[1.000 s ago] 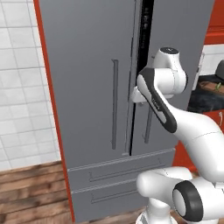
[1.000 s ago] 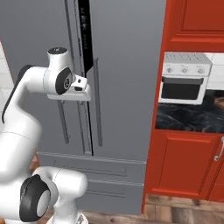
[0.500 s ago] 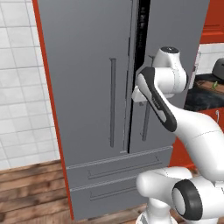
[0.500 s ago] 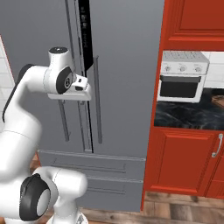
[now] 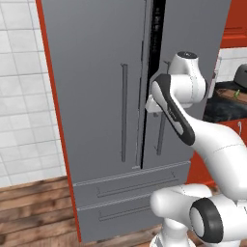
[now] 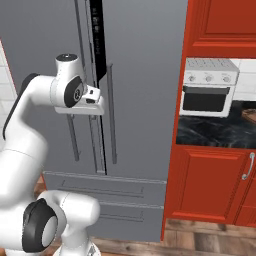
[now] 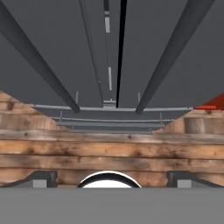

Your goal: Retrieve a lemon from the fridge and place it on the cutting board with the fish.

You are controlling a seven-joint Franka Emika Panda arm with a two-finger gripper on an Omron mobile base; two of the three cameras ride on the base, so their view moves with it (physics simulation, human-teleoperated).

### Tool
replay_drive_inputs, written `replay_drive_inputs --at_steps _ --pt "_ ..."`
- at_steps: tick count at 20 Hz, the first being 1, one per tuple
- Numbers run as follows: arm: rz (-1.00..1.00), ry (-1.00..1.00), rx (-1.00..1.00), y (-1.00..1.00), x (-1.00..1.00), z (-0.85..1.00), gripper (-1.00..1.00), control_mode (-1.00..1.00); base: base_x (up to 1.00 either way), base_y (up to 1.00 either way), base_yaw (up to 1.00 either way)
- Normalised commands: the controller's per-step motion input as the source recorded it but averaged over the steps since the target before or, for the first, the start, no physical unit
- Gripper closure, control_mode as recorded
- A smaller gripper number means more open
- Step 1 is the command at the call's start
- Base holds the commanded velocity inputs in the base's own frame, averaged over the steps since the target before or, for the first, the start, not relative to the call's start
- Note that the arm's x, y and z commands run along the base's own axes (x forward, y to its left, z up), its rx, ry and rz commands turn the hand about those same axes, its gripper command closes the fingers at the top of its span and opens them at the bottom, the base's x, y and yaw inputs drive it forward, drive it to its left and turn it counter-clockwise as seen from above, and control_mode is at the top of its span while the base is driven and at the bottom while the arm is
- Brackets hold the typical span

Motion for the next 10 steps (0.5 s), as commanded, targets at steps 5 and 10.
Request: replay_drive_inputs --at_steps 5,10 --pt "0.01 -0.04 0.0 -0.26 0.2 -0.19 -1.0 -1.0 0.0 0.0 0.0" --pt "0.0 -0.17 0.01 -0.34 0.3 -0.53 -1.0 -1.0 0.0 0.0 0.0"
